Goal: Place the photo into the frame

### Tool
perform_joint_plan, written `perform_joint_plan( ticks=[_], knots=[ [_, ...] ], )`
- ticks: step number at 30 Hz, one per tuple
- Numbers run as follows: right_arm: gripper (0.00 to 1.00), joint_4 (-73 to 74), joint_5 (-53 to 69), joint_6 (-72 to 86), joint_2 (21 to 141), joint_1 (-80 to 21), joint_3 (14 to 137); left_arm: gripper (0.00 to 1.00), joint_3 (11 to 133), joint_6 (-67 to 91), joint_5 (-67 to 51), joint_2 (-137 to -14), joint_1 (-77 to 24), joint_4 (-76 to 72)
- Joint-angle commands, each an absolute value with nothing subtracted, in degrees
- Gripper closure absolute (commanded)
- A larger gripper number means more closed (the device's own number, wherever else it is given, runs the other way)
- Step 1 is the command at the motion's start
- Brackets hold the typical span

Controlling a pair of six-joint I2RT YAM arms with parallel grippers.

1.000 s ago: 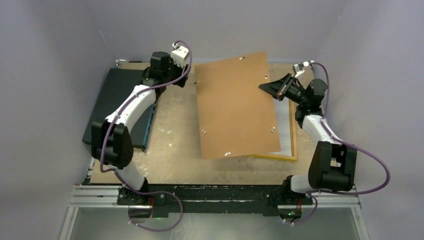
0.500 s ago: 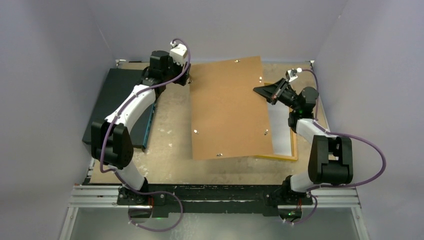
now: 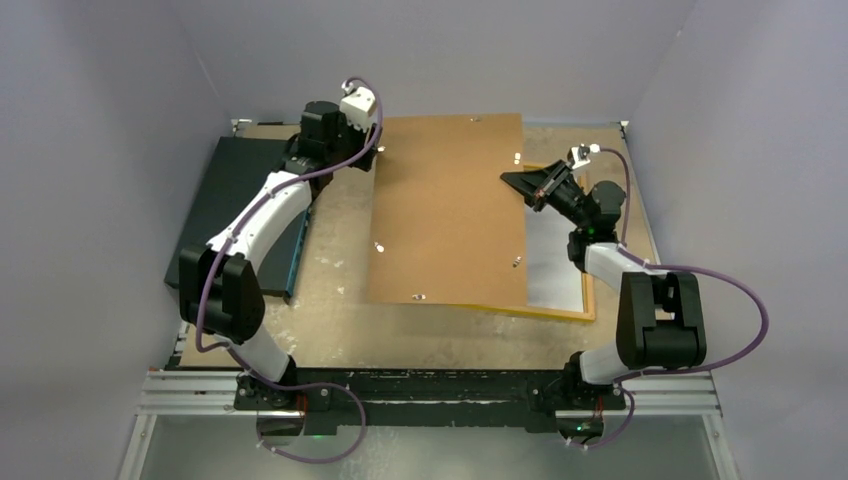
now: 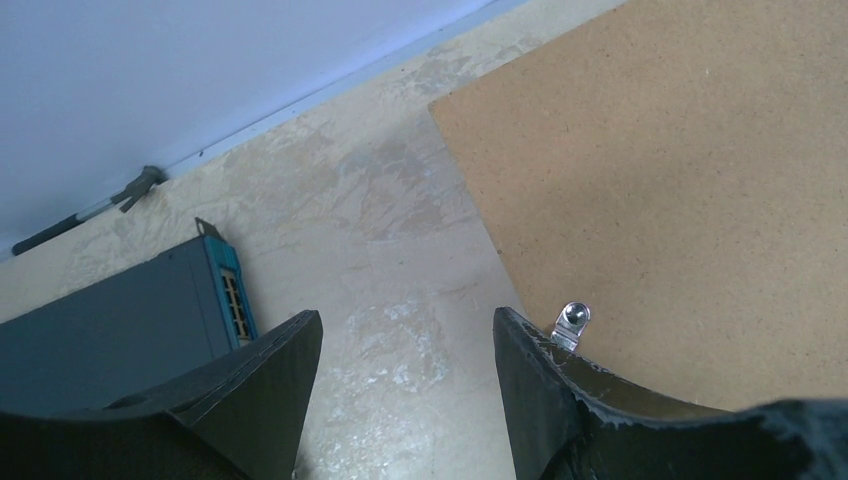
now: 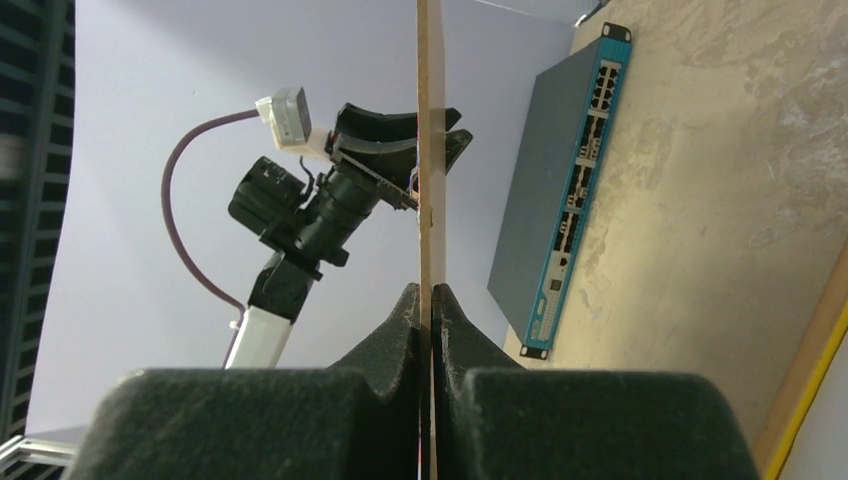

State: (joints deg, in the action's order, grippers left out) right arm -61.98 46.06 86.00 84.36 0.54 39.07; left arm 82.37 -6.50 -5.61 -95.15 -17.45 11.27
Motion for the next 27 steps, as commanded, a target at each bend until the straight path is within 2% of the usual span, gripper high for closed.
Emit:
perform_joint_plan(
  ticks=[1,9,17,27],
  knots=[
    [1.00,-64.40,43.32,88.22,82.09,-2.84,40.24,0.37,82.16,-7.80,-8.30,-92.16,-21.29,11.73],
    [1.00,-66.41,40.27,90.92,82.12,-4.13,37.31,0.37,80.51,-12.41,-2.97,-92.70,-25.89,13.60],
    [1.00,-68.18,36.67,91.91,81.26,-4.11,34.02,0.37,80.18,-11.37,-3.51,-93.11,-26.04,14.60],
    [1.00,-66.54,39.27,89.17,81.32,-2.44,33.16,0.33,83.97,-11.37,-3.32,-90.77,-24.31,17.04]
  ],
)
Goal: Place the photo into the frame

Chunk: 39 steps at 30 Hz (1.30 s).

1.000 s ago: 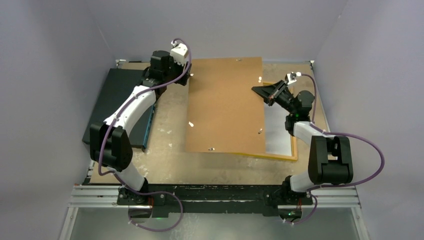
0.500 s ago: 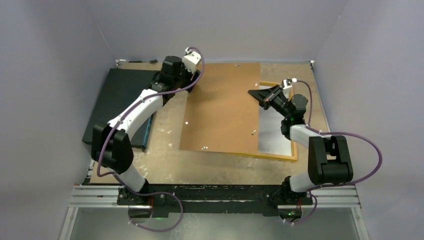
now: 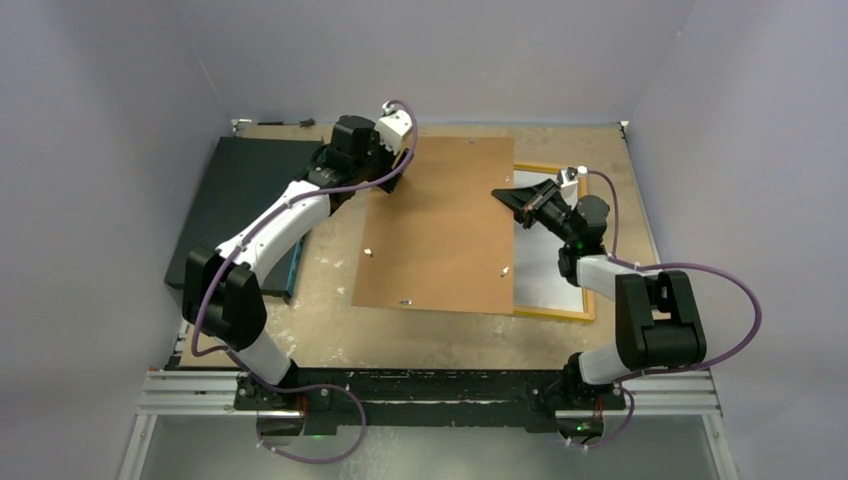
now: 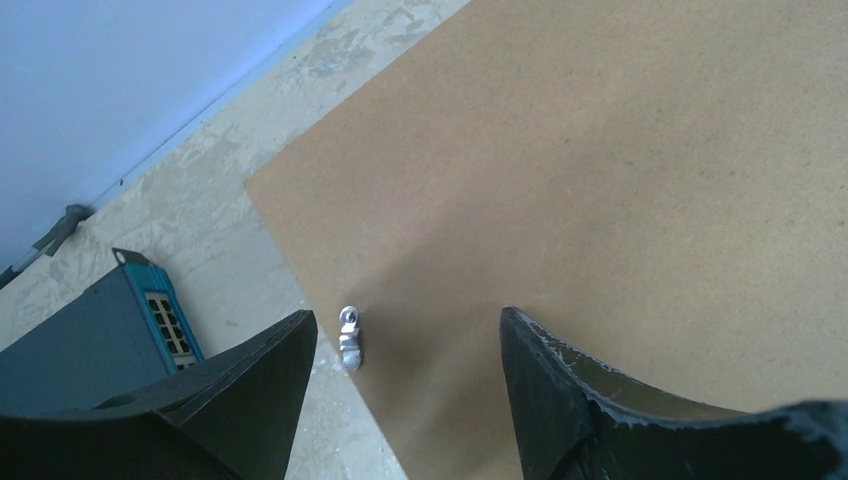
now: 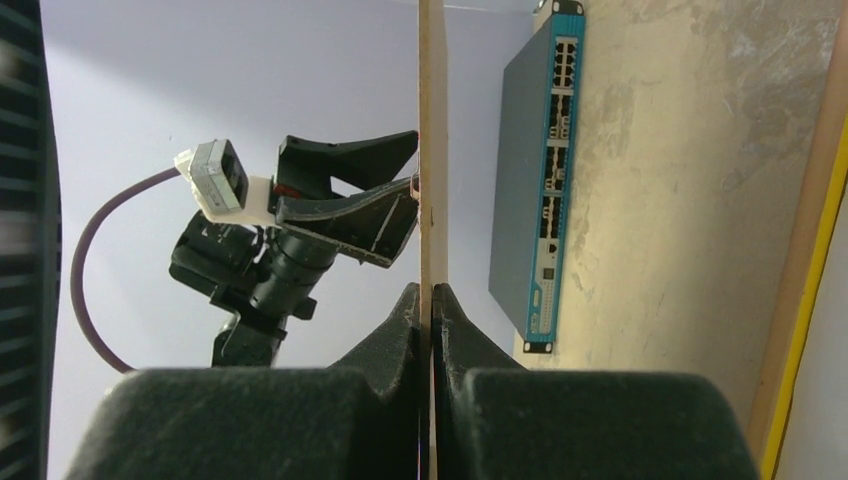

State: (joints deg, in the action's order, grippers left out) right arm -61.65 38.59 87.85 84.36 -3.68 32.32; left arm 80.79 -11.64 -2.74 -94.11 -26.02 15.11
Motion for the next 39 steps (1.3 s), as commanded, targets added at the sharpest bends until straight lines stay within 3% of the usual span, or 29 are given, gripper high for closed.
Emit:
perform_joint_plan(
  ticks=[1,4,8,13,28,39],
  knots=[
    [1.00,-65.54,39.85,88.24,81.24,-1.76,33.47,0.32,84.93,-11.00,-3.81,-90.59,-23.87,17.72],
    [1.00,-60.04,42.55,83.61,80.04,2.93,34.83,0.26,87.54,-10.31,-5.26,-89.94,-22.76,19.62],
    [1.00,-39.87,46.49,69.40,76.64,10.87,40.68,0.17,89.86,-10.17,-6.41,-90.29,-22.26,22.26],
    [1.00,-21.65,48.65,55.95,74.37,19.34,47.31,0.13,88.29,-9.81,-8.10,-91.35,-21.60,21.01],
    [1.00,-2.93,52.44,37.70,82.19,26.62,60.98,0.19,83.23,-12.11,-13.07,-96.25,-20.05,18.72],
    [1.00,-4.34,59.20,36.03,91.38,27.36,65.63,0.22,80.77,-12.82,-13.54,-94.74,-20.07,18.40]
  ],
)
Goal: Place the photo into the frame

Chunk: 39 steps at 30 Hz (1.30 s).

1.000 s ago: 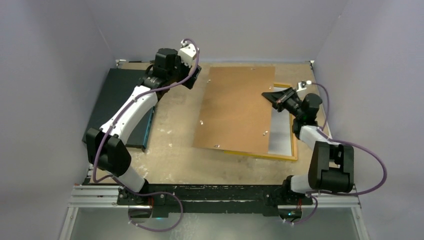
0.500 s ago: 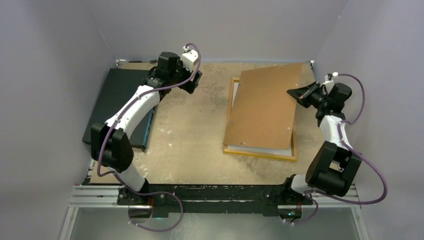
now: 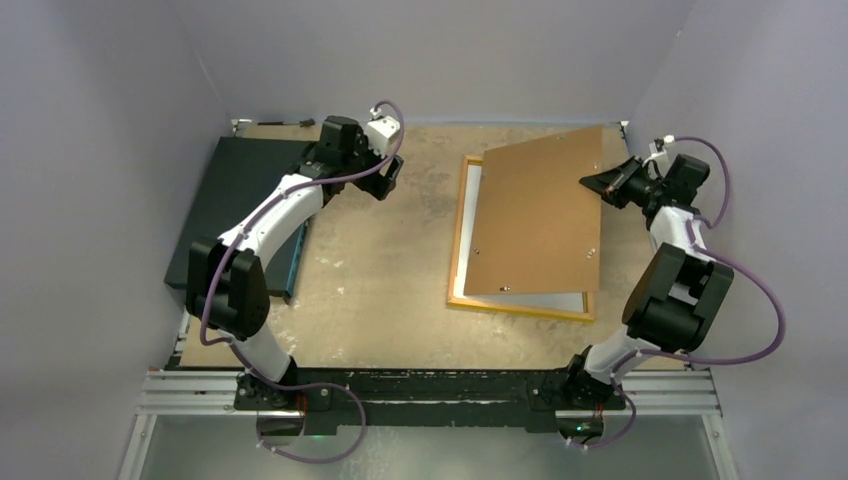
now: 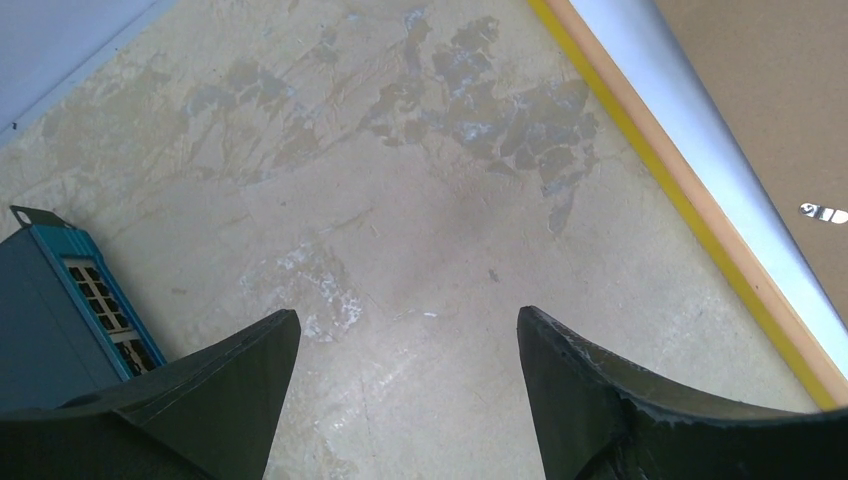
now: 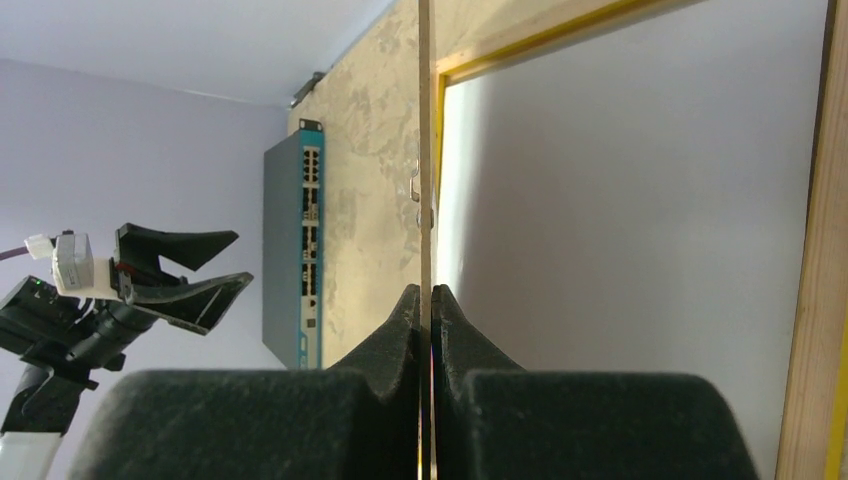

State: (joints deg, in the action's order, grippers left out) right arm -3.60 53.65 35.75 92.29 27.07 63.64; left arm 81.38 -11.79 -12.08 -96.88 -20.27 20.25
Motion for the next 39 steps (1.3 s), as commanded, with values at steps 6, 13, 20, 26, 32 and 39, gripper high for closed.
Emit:
perform_joint_plan(
  ticks=[6,13,20,26,32,39],
  knots=[
    [1.00,-7.78,59.92,38.15,91.67,27.33,62.52,0.22,80.75,-12.75,-13.62,-94.83,-20.08,18.61],
    [1.00,-11.09,59.50,40.00,91.93,27.32,60.18,0.23,79.76,-12.77,-13.45,-94.78,-20.05,18.40],
    [1.00,-13.27,59.06,40.39,93.05,27.20,59.18,0.23,78.98,-12.83,-13.10,-95.05,-20.04,18.02],
    [1.00,-14.49,58.83,40.57,94.39,26.65,58.25,0.23,78.84,-12.75,-13.01,-95.42,-20.09,17.61],
    [1.00,-14.28,58.55,40.14,96.71,26.37,58.89,0.23,78.61,-12.57,-12.90,-95.82,-20.04,17.20],
    [1.00,-9.71,57.06,36.06,100.22,26.38,61.51,0.23,78.15,-12.12,-13.08,-96.19,-20.04,16.18]
  ],
)
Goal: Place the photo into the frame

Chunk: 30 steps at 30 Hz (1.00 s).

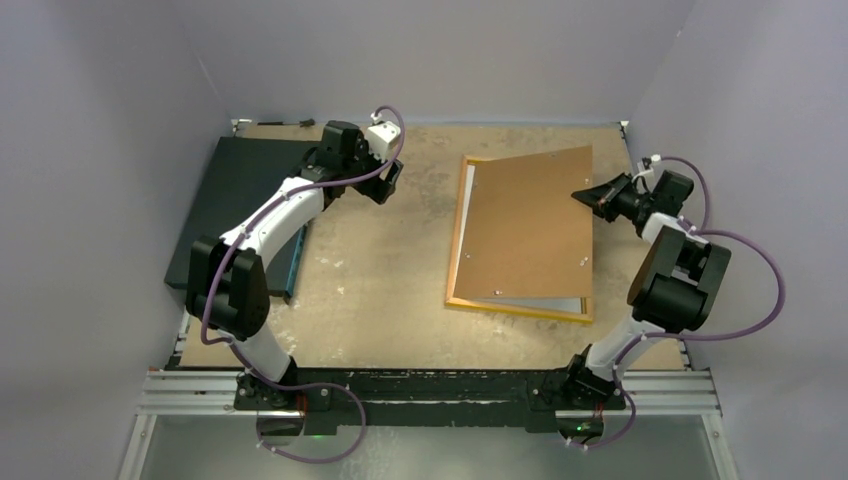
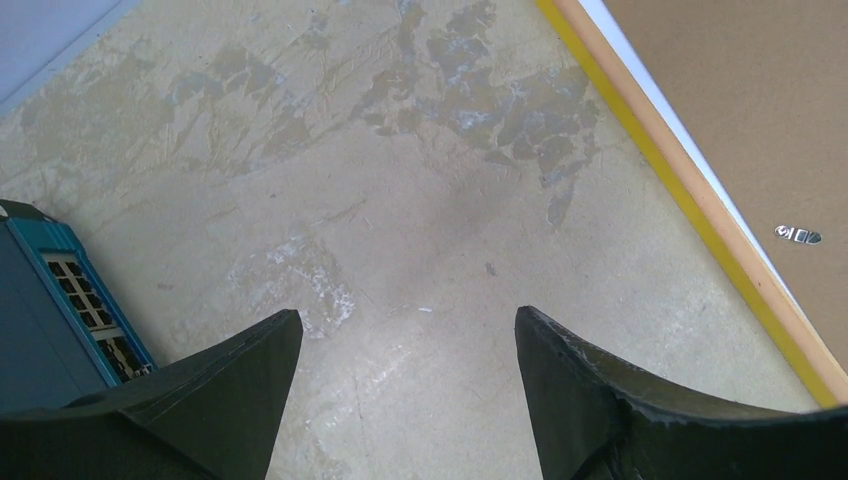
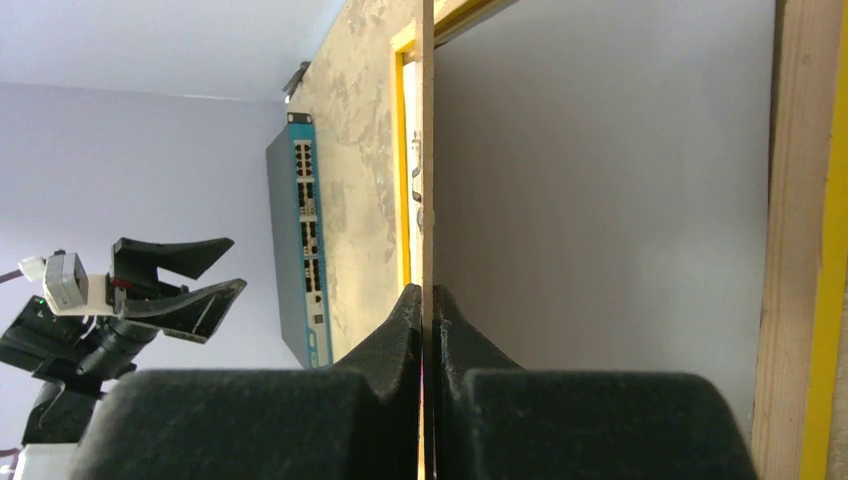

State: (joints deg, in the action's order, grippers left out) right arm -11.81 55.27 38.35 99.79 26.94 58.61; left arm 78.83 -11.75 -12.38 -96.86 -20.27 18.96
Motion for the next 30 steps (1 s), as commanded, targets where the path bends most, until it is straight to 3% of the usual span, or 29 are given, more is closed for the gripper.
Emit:
perform_joint_plan(
  ticks=[1,12,24,30],
  knots=[
    [1.00,-9.60,56.98,35.91,100.69,26.41,61.79,0.23,77.99,-12.05,-13.01,-96.20,-20.05,16.03],
    [1.00,-5.06,55.69,31.50,105.95,23.74,68.55,0.24,76.34,-11.66,-13.18,-96.70,-20.04,14.69],
    [1.00,-20.21,48.99,41.22,102.21,17.62,56.71,0.24,74.65,-11.91,-12.48,-96.38,-20.11,14.40],
    [0.99,-23.64,48.46,42.62,105.19,11.52,57.41,0.24,71.65,-12.28,-12.45,-97.91,-20.04,13.13]
  ],
)
